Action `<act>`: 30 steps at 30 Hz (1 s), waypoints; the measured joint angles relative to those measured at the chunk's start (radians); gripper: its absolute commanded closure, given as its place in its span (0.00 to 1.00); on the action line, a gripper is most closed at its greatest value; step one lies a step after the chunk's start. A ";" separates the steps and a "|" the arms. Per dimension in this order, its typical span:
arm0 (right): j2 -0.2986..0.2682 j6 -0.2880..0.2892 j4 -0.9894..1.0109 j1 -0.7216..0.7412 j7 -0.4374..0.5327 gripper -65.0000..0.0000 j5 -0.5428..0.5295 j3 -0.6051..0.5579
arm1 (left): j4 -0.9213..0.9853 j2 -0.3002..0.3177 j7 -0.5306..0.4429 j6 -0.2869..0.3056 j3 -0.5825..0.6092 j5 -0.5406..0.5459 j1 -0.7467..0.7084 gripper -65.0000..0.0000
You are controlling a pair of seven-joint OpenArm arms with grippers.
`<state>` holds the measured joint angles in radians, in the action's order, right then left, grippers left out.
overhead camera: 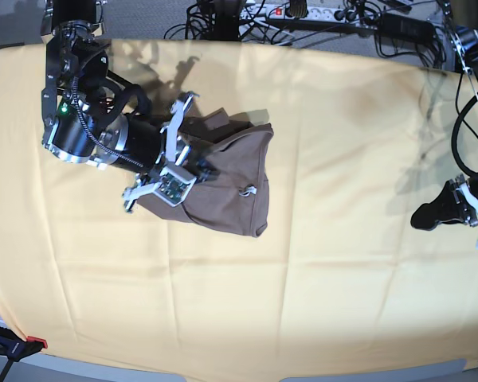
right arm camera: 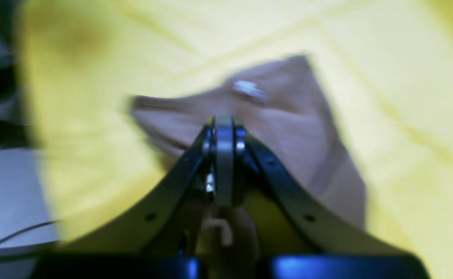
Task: Fold the T-shirt properly
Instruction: 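Hold the folded bundle with both grippers and press it into a square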
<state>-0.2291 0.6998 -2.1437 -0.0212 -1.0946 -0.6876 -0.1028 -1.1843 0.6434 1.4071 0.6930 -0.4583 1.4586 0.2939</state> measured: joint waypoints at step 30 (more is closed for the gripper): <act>-0.109 -0.001 0.759 0.404 0.172 1.00 0.042 0.019 | -0.646 -0.253 -0.094 0.002 0.893 -0.314 -0.022 1.00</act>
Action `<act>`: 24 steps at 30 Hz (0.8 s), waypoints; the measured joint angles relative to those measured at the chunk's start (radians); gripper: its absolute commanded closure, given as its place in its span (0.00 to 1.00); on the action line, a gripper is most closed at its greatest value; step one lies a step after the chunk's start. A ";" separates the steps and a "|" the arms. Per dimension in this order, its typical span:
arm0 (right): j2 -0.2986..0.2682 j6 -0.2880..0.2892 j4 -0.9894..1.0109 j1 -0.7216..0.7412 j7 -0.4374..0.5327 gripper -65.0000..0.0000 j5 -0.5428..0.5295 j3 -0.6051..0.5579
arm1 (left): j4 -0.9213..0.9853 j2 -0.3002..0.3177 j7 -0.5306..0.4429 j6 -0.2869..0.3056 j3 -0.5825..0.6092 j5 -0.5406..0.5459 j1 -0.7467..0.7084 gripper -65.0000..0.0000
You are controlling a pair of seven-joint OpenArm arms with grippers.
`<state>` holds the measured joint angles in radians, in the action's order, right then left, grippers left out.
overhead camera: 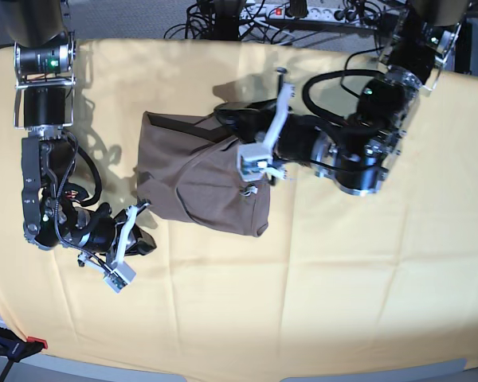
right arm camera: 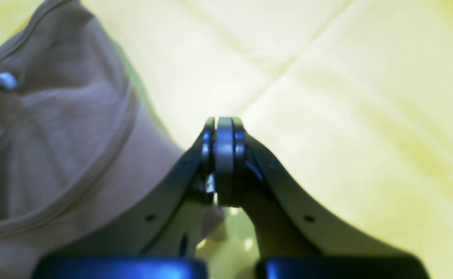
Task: Fold the T-shirt properly
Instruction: 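Hold the folded bundle with both grippers and press it into a square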
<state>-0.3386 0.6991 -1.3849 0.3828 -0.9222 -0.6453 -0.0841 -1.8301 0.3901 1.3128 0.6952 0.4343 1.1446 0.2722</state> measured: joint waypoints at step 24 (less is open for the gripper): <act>-0.003 -0.006 0.189 0.066 -0.142 1.00 -0.111 -0.243 | 0.177 -0.005 -0.313 -0.001 0.115 -0.563 0.000 1.00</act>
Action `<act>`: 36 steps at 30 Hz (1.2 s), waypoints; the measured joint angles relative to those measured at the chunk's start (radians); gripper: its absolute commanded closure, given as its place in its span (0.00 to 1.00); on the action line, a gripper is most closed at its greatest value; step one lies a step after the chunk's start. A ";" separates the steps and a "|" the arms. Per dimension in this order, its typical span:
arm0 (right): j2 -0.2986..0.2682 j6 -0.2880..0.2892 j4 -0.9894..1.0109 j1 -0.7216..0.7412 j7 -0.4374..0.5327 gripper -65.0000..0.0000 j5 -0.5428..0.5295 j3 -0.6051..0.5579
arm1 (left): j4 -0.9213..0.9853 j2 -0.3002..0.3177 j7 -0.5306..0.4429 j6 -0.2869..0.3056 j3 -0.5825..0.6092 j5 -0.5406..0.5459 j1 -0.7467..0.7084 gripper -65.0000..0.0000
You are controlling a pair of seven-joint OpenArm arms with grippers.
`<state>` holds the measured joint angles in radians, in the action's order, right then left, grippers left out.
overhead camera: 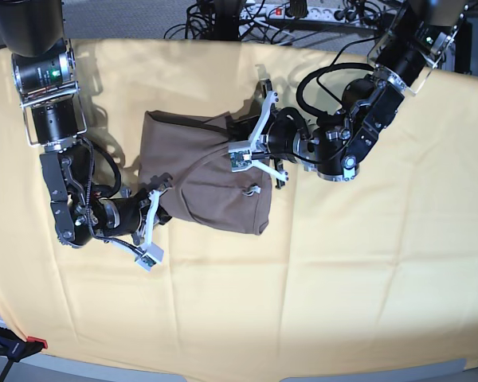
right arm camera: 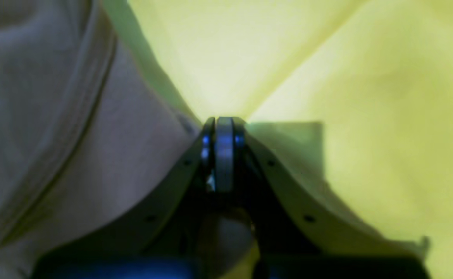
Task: Fold the T-shirt properly
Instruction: 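Hold the folded bundle with both grippers and press it into a square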
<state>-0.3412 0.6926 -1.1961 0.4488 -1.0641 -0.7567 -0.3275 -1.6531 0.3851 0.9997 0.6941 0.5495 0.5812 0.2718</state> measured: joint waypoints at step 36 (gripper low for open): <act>-0.085 0.000 -0.436 -0.530 -0.048 1.00 -0.319 0.277 | 0.505 -0.075 -0.789 -0.087 0.001 -0.546 0.278 1.00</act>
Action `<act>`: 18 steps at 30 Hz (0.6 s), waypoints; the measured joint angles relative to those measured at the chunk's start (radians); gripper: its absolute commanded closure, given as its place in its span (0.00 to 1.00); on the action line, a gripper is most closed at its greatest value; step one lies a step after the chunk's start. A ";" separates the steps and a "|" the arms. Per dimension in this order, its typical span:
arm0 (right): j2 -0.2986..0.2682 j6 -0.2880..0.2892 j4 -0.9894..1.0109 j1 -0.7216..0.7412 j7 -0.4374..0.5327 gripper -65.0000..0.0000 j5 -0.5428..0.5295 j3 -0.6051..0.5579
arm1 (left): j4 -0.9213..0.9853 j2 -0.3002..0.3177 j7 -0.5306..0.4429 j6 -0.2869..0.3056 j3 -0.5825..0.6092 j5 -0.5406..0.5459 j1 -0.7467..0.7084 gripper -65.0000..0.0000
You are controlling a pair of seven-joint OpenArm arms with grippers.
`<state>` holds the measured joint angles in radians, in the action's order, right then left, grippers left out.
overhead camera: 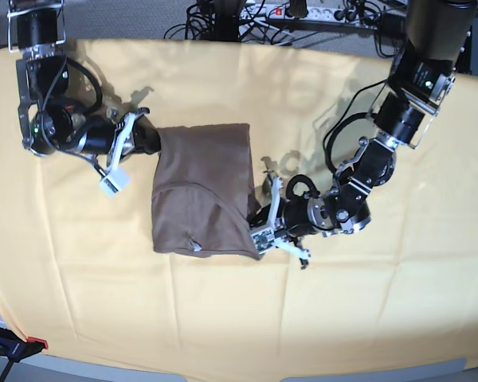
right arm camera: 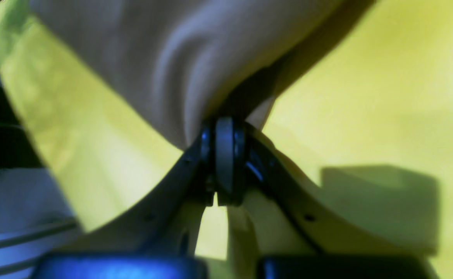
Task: Fold the T-shirt properly
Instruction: 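Hold the folded bundle with both grippers and press it into a square, then open both grippers and pull them away from the folded shirt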
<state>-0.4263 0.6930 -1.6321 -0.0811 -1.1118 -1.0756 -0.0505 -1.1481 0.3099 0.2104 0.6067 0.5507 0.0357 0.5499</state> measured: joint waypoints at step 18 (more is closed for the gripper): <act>0.061 0.000 -0.189 -0.071 -0.079 1.00 -0.152 0.399 | -0.130 0.133 0.826 -0.016 -0.282 0.716 0.077 1.00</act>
<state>-0.3649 0.6930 -1.8214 -0.1516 -1.1908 -1.2274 0.3485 -1.2781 0.4427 1.0363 0.5911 0.2684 0.7521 0.6266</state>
